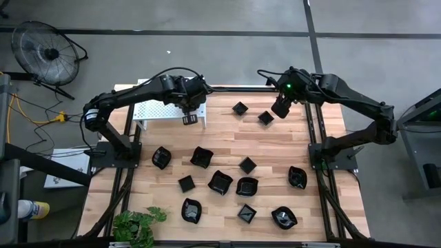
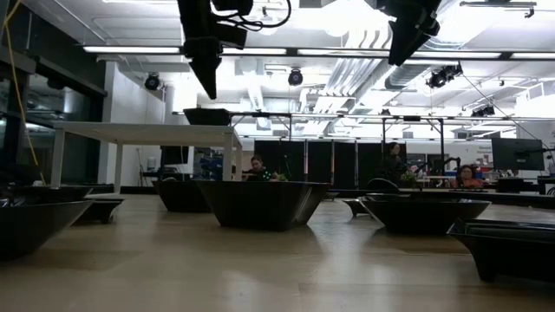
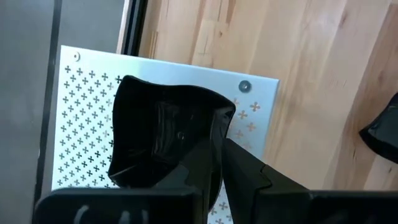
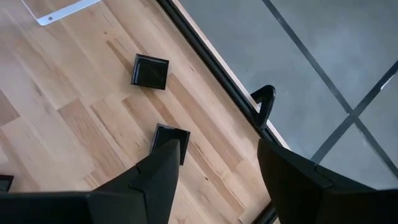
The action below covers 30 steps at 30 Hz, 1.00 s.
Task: Pick & Place Mini shaped plates
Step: Stack the black distorted square plate on top of the black distorted square plate on the shelf
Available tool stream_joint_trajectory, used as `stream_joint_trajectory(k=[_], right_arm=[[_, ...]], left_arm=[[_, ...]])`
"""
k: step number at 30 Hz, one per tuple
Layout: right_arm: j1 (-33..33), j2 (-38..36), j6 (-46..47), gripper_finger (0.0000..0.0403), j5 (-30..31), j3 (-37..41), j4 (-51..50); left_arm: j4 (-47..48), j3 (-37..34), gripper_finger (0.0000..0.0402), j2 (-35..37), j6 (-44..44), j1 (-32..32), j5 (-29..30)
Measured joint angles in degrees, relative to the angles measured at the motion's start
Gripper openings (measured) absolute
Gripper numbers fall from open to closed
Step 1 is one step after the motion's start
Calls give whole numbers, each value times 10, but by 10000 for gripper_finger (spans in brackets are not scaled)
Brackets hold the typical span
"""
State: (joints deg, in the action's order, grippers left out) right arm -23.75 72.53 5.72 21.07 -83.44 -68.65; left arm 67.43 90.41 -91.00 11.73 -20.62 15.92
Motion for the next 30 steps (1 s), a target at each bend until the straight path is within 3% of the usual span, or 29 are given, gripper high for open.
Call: stream_joint_trajectory(k=[13,18,23,27,30], right_arm=[[0,0,-17,212,-7,0,-5],[0,0,-18,212,-23,0,-5],[-1,-7,-24,211,-25,0,-5],[-8,-32,-35,209,-27,2,-1],[-18,-75,-43,209,-38,47,31]], left_arm=[[16,14,39,10,0,0,22],[43,71,69,12,-3,0,54],[45,124,115,14,21,0,50],[23,131,134,42,47,0,46],[24,130,135,72,46,0,51]])
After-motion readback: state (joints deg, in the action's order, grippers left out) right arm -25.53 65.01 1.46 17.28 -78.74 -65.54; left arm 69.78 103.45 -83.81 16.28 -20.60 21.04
